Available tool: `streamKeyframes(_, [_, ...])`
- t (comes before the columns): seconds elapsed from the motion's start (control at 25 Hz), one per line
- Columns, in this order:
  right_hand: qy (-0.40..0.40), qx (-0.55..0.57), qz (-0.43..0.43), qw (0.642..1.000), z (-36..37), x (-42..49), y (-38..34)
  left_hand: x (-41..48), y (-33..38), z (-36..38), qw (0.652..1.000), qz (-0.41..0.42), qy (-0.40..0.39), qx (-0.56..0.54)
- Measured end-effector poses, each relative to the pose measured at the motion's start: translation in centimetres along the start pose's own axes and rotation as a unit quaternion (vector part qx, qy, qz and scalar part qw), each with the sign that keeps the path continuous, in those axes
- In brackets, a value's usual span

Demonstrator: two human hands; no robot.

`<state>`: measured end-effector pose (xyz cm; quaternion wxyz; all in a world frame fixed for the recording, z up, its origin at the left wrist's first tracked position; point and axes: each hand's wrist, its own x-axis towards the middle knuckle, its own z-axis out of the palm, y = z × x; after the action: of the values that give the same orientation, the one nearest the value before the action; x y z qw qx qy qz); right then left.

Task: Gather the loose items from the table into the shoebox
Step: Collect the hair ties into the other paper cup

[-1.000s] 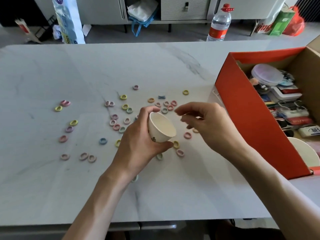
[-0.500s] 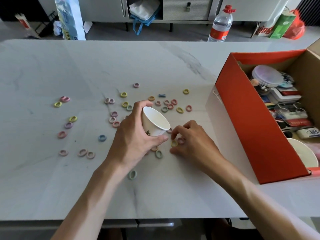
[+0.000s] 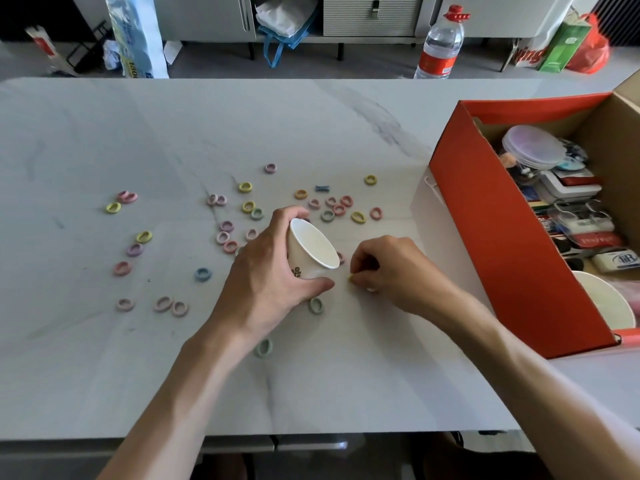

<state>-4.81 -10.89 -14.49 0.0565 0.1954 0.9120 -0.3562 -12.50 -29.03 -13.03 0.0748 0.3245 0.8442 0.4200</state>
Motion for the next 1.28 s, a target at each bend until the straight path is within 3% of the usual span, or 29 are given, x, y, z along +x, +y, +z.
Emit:
streamKeyframes(0.2, [0.078, 0.229, -0.084, 0.967, -1.6, -0.5, -3.1, 0.0, 0.0, 0.4, 1.0, -0.002, -0.015, -0.005])
streamKeyframes(0.36, [0.031, 0.211, -0.137, 0.967, -0.5, -0.7, -5.4, 0.1, 0.1, 0.9, 0.999, -0.008, -0.013, -0.045])
streamKeyframes(0.44, [0.086, 0.223, -0.134, 0.962, -0.7, 0.1, -5.3, 0.3, -0.1, 0.4, 0.999, -0.018, 0.01, -0.048])
streamKeyframes(0.56, [0.166, 0.106, -0.088, 0.976, -0.8, 1.3, -3.9, 0.6, -0.9, -0.9, 0.995, -0.043, 0.085, -0.032])
streamKeyframes(0.6, [0.14, 0.032, -0.061, 0.988, -0.4, 1.5, -3.4, 0.7, -1.3, -1.3, 0.992, -0.053, 0.11, -0.029])
streamKeyframes(0.68, [0.016, -0.066, -0.036, 0.997, 1.4, 1.3, -2.6, 0.9, -1.7, -2.2, 0.987, -0.07, 0.139, -0.041])
streamKeyframes(0.8, [-0.084, -0.08, -0.124, 0.985, 3.9, 0.5, -2.5, 1.1, -1.9, -3.1, 0.985, -0.081, 0.147, -0.047])
streamKeyframes(1.04, [-0.055, -0.001, -0.182, 0.982, 4.4, 0.6, -2.8, 0.7, -2.2, -3.6, 0.987, -0.085, 0.133, -0.032])
streamKeyframes(1.16, [-0.023, -0.033, -0.169, 0.985, 3.8, 0.5, -2.9, 0.6, -2.1, -3.6, 0.99, -0.079, 0.119, -0.016])
streamKeyframes(1.28, [0.006, -0.132, -0.164, 0.978, 3.6, 0.5, -3.3, 0.5, -2.1, -3.5, 0.993, -0.068, 0.098, 0.0])
